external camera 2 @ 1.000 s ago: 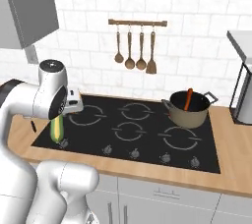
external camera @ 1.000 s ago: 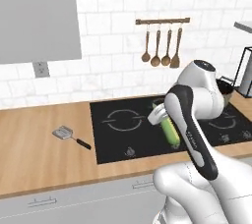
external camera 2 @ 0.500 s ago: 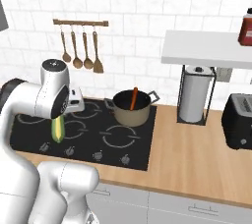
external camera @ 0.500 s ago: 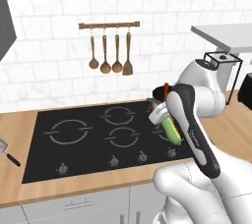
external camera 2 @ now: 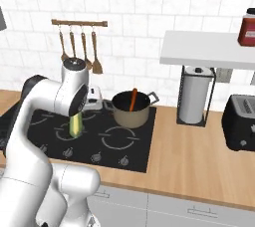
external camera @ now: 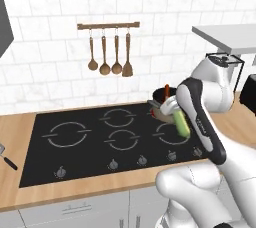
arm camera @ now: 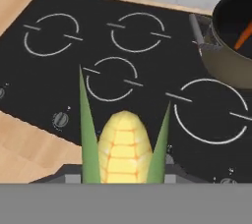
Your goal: Put the carrot and corn in the pot. Retrieve the spatula and lightly stir the vegetables in the pot.
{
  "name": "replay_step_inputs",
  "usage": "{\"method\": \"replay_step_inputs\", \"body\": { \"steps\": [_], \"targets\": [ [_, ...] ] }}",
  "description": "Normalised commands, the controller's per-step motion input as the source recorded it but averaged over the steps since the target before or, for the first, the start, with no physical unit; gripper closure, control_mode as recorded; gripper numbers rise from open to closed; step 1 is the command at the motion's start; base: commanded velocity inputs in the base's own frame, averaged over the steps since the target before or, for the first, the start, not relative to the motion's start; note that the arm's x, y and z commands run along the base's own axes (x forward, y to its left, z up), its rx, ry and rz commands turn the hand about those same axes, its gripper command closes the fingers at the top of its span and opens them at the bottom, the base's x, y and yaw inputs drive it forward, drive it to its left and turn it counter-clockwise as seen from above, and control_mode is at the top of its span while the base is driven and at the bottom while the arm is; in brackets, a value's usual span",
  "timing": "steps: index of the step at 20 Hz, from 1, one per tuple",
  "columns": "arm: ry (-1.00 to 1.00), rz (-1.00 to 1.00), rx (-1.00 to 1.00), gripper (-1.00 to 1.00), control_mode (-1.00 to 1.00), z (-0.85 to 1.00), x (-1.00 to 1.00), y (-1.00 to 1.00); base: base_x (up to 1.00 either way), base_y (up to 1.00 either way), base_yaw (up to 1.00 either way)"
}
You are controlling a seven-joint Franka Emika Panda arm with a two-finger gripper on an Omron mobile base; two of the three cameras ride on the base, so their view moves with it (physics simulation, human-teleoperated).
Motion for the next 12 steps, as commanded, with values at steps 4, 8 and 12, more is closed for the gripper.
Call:
{"method": "replay_step_inputs", "body": {
  "steps": [4,8,12],
  "targets": [
    [0.00,-0.37,0.03,1.00,-1.00,0.01,0.95,-0.83,0.00,0.00,0.00],
    [0.00,-0.31,0.01,1.00,-1.00,0.00,1.00,-0.41,0.00,0.00,0.00],
    [0.00,-0.25,0.00,1.00,-1.00,0.00,1.00,-0.25,0.00,0.00,0.00]
  ]
}}
